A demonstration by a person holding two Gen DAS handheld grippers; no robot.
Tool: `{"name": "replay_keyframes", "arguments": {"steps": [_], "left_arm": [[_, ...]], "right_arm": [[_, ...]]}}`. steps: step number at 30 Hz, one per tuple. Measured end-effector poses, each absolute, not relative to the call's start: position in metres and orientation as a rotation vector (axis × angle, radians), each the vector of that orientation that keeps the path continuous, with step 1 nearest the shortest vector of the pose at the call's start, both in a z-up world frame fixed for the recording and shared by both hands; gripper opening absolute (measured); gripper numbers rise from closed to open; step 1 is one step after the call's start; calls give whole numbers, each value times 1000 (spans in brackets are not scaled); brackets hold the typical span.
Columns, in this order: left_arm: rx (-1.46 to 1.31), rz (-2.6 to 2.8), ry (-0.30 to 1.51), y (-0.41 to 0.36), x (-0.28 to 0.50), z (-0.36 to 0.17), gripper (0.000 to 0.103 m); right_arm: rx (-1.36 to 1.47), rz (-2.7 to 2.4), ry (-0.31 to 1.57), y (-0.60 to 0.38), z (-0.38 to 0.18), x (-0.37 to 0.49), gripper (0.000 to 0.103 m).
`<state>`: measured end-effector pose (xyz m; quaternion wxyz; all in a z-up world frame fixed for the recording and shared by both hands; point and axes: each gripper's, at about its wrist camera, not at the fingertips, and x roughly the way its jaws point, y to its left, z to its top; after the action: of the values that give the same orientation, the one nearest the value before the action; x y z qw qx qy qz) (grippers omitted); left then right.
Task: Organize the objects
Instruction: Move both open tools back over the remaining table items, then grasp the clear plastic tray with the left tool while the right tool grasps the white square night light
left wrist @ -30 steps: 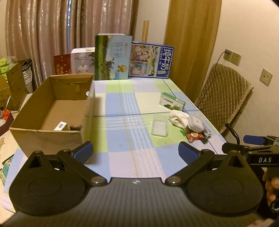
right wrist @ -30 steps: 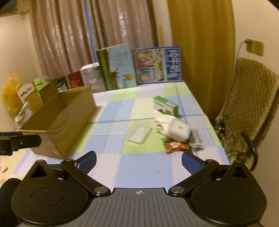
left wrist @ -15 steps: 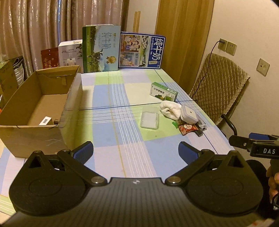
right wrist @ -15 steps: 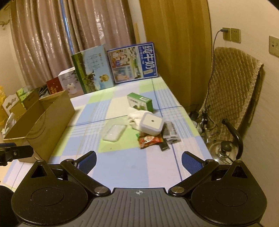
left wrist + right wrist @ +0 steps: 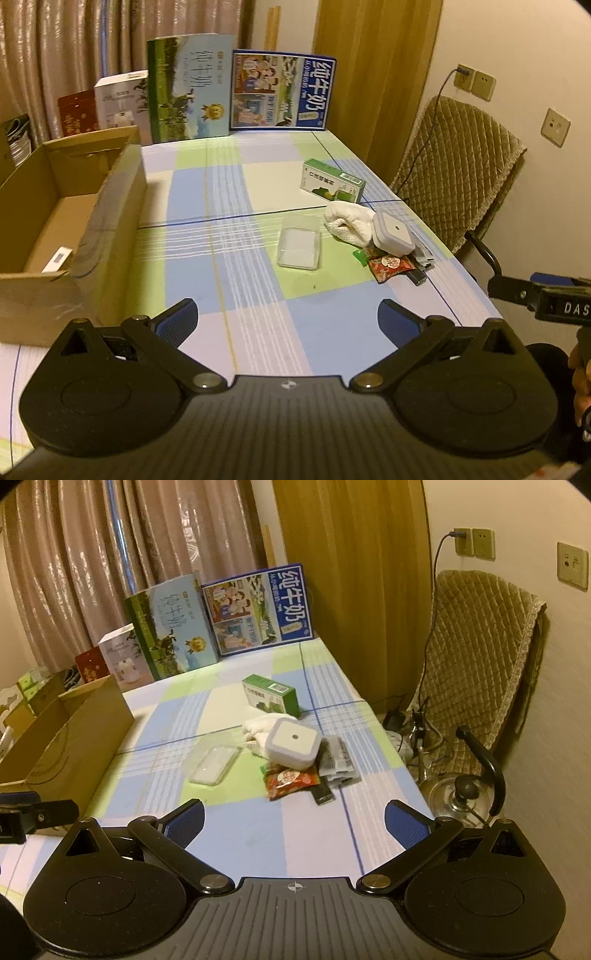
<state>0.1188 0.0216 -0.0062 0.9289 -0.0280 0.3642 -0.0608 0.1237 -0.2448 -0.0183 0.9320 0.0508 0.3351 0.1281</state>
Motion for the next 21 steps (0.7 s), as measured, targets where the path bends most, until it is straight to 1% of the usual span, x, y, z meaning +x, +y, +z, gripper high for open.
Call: {"name": "replay_keyframes", "arguments": {"steps": [9,21], "left_arm": [[-13,-151,743,9,156,-22,102],[39,-176,760,11,226,-64,101]], "right_arm": [[103,266,678,-237,-22,163,101],[116,274,730,-212,-45,234,100]]}}
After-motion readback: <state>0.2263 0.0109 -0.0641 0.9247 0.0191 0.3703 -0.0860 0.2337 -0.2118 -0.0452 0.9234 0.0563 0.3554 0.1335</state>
